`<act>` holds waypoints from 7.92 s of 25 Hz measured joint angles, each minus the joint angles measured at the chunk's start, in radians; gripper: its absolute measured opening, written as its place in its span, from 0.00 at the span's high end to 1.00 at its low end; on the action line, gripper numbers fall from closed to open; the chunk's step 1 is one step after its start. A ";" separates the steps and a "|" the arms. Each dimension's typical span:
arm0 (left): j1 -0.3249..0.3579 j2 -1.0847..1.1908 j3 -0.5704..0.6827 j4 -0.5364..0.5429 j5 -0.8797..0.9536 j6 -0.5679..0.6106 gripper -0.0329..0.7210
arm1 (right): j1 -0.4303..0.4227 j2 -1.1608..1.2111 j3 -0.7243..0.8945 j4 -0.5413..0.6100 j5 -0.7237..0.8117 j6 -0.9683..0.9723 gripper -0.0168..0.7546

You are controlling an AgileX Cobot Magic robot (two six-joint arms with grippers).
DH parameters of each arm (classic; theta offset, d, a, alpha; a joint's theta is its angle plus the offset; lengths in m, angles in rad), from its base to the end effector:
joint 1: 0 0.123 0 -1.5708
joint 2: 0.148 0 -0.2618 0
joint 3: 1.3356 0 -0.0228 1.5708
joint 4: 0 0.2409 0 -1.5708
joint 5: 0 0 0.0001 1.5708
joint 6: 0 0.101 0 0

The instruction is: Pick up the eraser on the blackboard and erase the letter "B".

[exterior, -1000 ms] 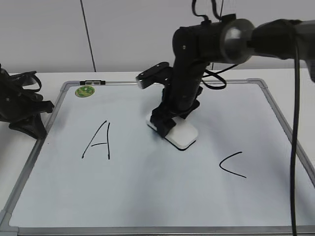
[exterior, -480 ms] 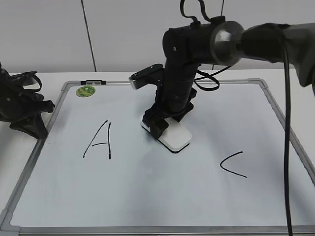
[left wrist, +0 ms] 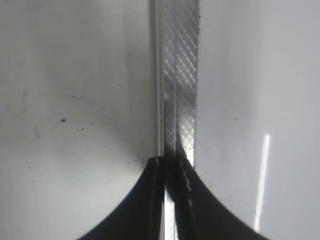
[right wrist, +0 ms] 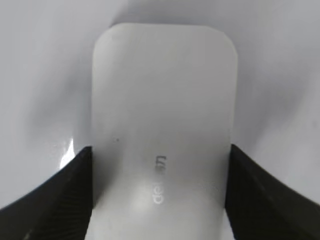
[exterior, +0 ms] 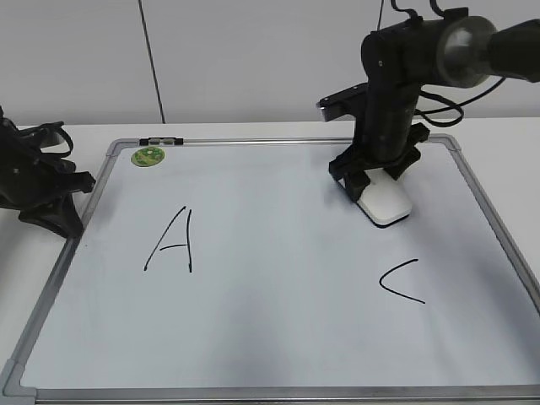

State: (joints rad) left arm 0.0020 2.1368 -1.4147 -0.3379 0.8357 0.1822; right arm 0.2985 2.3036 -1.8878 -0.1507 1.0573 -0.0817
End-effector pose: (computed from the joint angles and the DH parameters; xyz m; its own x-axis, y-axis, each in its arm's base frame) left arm 0.3915 -0.0241 0.0992 -0.9919 -0.0497 -0.1167 -0.0191 0.9681 -0.2499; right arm 0.4398 0.1215 0.1351 -0.8855 -0.4338 -0.1664 -0.4107 0.8983 -0.1562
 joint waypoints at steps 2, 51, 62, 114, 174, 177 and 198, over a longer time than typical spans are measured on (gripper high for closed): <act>0.000 0.000 0.000 0.000 0.000 0.002 0.91 | -0.024 -0.006 0.000 -0.018 0.008 0.008 0.30; 0.000 0.001 0.000 -0.002 0.001 0.004 0.90 | -0.299 -0.354 0.623 0.163 -0.380 0.013 0.30; 0.000 0.001 0.000 -0.002 0.001 0.004 0.90 | -0.299 -0.352 0.623 0.183 -0.421 0.013 0.23; -0.017 -1.170 0.321 0.048 0.414 -0.053 0.45 | -0.299 -1.376 0.830 0.195 0.150 -0.050 0.21; -0.017 -2.097 0.896 0.190 0.257 -0.086 0.46 | -0.299 -2.309 1.390 0.125 0.085 0.054 0.21; -0.017 -2.121 0.896 0.190 0.261 -0.086 0.46 | -0.299 -2.320 1.390 0.125 0.087 0.056 0.21; -0.017 -2.121 0.897 0.190 0.265 -0.086 0.46 | -0.299 -2.321 1.390 0.125 0.089 0.056 0.21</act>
State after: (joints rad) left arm -0.0150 0.0161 -0.5178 -0.1483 1.1009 0.0965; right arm -0.0008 -0.0174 -0.4974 -0.0253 1.1459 -0.0258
